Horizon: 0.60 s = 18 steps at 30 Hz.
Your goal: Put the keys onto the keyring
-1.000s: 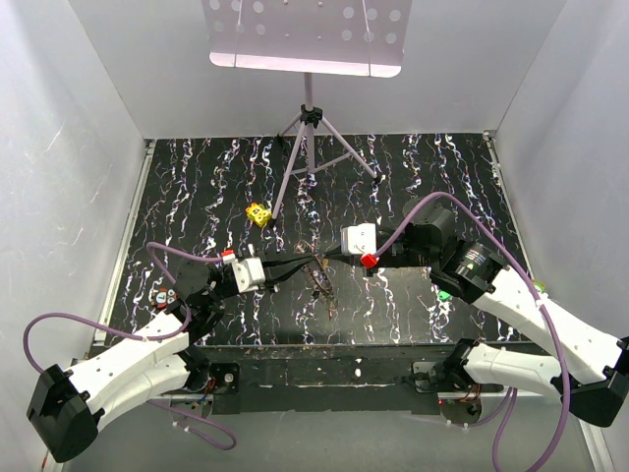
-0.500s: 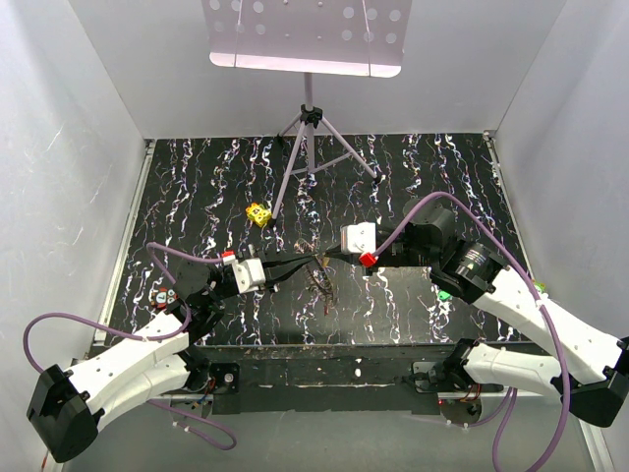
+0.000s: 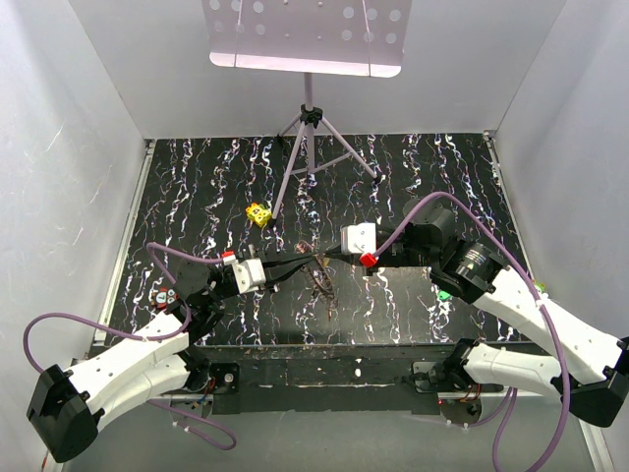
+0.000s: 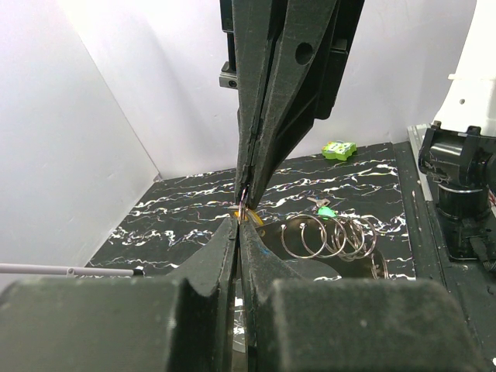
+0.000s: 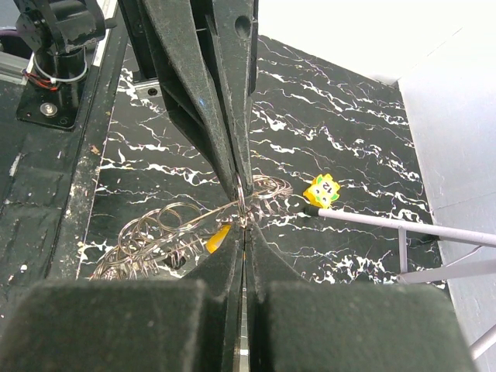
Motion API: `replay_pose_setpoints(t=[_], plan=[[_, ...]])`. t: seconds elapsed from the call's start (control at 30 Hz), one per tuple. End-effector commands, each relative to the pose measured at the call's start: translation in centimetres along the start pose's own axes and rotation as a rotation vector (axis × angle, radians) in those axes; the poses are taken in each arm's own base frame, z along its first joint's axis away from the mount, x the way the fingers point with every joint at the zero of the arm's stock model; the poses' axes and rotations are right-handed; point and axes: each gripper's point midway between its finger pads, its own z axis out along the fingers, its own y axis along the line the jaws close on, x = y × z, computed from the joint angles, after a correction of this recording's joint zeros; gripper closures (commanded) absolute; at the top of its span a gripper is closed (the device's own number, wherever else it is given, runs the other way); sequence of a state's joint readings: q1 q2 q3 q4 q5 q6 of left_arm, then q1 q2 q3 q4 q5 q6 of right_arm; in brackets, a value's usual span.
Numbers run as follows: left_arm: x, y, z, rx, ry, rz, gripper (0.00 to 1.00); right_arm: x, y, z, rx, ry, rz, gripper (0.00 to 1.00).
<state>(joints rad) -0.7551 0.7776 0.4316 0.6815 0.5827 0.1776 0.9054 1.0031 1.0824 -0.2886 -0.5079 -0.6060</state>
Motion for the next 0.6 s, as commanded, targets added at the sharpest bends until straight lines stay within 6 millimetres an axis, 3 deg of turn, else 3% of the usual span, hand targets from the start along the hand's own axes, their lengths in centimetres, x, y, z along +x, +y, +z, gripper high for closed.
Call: replay_pose_setpoints(t=[0.0,0.57], plan=[[-1.19,0.52,-0.08,-0.026,-0.035,0.040,1.00,-1.48,0.05,-0.34,-0.004,-0.046,-0.023,0.99],[-1.28,0.84,-0.25,-0.045,-0.034,0.058,1.00,-1.42,0.18,-0.35,-0.009,-0.043,-0.017,0.99]])
